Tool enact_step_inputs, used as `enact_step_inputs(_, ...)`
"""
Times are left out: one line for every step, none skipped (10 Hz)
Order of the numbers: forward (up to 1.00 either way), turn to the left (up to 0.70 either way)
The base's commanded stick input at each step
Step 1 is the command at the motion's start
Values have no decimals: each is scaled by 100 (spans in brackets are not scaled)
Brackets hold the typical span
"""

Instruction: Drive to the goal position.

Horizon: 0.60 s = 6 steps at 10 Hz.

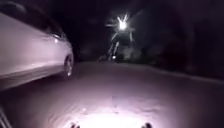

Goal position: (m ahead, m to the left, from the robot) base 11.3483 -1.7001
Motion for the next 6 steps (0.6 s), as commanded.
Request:
enact_step_inputs(85,0)
enact_step_inputs(85,0)
enact_step_inputs(85,0)
enact_step_inputs(85,0)
enact_step_inputs(85,0)
enact_step_inputs(85,0)
